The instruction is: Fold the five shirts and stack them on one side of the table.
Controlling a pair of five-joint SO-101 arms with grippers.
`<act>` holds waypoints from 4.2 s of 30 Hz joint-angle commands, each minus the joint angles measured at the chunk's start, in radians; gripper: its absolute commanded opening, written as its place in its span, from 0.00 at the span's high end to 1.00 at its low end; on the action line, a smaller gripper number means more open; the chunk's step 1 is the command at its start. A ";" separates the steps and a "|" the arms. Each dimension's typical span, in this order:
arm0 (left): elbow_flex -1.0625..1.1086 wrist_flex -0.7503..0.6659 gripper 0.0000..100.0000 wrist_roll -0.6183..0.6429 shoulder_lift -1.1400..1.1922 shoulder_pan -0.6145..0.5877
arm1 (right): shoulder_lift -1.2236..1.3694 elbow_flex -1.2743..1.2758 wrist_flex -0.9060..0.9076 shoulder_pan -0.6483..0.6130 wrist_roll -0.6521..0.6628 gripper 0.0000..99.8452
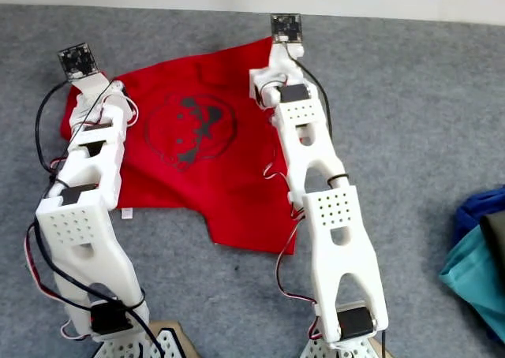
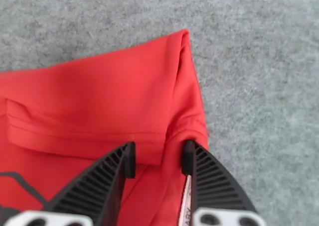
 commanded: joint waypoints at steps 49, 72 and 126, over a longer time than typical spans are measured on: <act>-0.045 0.006 0.99 0.012 -0.010 0.021 | -0.077 0.073 -0.039 -0.038 0.167 0.99; -0.682 0.864 0.99 0.012 -0.015 0.013 | -0.456 0.073 0.346 -0.001 0.077 0.99; 0.137 1.375 0.99 -0.100 -0.725 -0.062 | -1.204 0.768 0.949 -0.008 0.133 0.99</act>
